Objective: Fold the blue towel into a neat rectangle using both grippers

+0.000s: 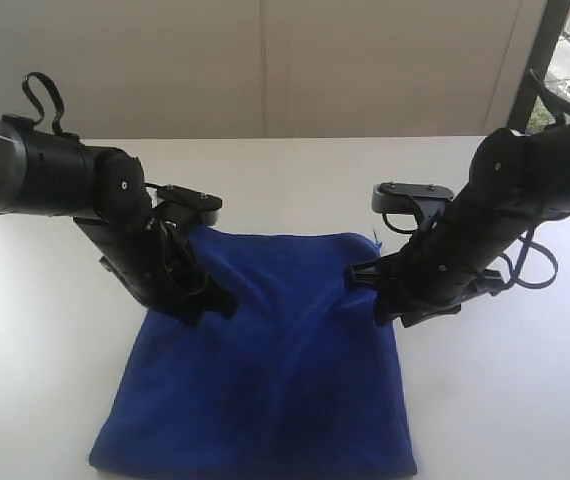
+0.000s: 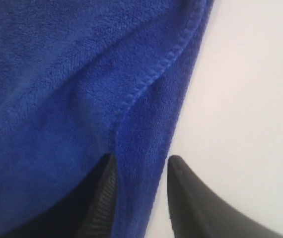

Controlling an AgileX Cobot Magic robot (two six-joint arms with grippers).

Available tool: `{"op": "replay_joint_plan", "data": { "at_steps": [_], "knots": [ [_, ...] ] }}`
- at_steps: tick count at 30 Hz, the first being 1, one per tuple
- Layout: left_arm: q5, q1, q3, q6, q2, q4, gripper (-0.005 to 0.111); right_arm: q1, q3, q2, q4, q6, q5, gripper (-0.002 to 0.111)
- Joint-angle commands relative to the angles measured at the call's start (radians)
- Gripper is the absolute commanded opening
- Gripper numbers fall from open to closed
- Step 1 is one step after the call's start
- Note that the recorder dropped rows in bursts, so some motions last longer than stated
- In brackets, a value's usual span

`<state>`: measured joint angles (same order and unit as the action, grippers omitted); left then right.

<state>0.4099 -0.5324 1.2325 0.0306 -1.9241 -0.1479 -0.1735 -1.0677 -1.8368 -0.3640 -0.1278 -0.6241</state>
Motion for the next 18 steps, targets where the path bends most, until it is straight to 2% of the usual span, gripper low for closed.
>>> {"op": "replay_joint_plan", "data": {
  "at_steps": [1,8,13,15,17,18],
  "knots": [
    [0.007,0.000,-0.022,-0.001,-0.033,0.000,0.000,-0.019,0.011,0.012,-0.060,-0.072,0.025,0.033],
    [0.004,0.000,-0.022,-0.001,-0.053,0.000,0.000,-0.036,0.011,-0.008,-0.074,-0.088,0.094,0.033],
    [-0.008,0.000,-0.022,-0.001,-0.053,0.000,0.000,-0.036,0.011,-0.048,-0.080,-0.099,0.042,0.033],
    [-0.016,0.000,-0.022,-0.001,-0.053,0.000,0.000,-0.036,0.011,-0.052,-0.080,-0.104,0.038,0.027],
    [-0.016,0.000,-0.022,-0.001,-0.053,0.000,0.000,-0.036,0.011,-0.055,-0.080,-0.108,0.038,0.002],
    [-0.016,0.000,-0.022,-0.001,-0.053,0.000,0.000,-0.036,0.011,-0.055,-0.080,-0.105,0.038,0.000]
  ]
}}
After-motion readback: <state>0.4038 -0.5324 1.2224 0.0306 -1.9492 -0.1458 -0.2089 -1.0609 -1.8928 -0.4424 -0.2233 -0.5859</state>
